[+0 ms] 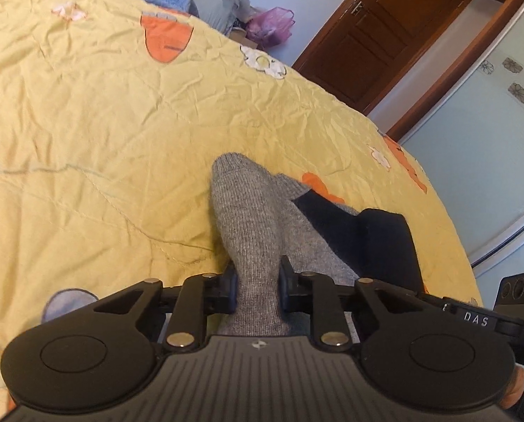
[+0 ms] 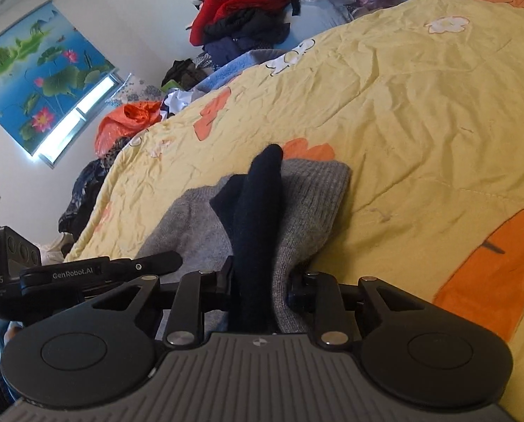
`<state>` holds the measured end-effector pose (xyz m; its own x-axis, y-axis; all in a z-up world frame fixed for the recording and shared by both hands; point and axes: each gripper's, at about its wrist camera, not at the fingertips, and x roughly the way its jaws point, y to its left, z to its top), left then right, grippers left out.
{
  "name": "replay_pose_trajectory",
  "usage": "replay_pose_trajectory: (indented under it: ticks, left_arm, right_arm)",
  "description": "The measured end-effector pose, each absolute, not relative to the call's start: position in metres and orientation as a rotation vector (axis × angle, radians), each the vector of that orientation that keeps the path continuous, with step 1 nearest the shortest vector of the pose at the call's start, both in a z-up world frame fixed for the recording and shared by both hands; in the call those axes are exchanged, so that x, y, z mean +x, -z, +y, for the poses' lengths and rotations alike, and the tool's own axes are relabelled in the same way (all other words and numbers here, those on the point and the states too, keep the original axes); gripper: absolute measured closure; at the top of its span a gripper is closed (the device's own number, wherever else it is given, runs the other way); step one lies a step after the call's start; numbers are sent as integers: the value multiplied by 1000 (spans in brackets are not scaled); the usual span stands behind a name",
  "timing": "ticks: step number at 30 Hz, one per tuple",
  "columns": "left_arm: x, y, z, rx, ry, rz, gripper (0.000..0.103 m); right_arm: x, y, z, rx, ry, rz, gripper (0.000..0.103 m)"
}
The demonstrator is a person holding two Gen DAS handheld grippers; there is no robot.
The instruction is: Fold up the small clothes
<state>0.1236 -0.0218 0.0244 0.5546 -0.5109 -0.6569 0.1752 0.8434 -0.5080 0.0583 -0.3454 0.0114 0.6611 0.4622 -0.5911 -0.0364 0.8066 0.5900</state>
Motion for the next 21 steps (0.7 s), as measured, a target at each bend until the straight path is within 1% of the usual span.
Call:
replay_pose_trajectory:
  ticks: [8, 13, 15, 16, 17, 18, 19, 20, 21]
  left_arm:
    - [127, -57, 22, -346, 358, 841, 84]
    - [142, -62, 59, -318, 257, 837, 84]
    - [147, -54, 66, -280, 212, 846, 84]
    - [146, -51, 70, -280, 203, 855, 84]
    - [143, -50, 75, -295, 211, 858, 84]
    - [136, -50, 80, -323, 233, 855, 84]
    - [125, -50, 85, -352, 272, 840, 83]
    - [112, -50, 88, -372, 308, 826, 77]
    - [99, -47, 90, -386, 330, 821, 71]
  right_arm:
    - [75, -37, -305, 684, -435, 742, 74]
    - [102, -33, -274, 773, -474, 753, 74]
    - [112, -23, -266, 776, -428, 772, 68]
    - [116, -18, -264, 761, -378, 788, 57]
    - [119, -14, -264, 750, -332, 809, 42]
    - [117, -14, -266, 737, -303, 831, 36]
    - [111, -13, -269, 719, -302, 840, 27]
    - [102, -16, -272, 701, -320, 835, 24]
    - [91, -19, -276, 680, -340, 826, 24]
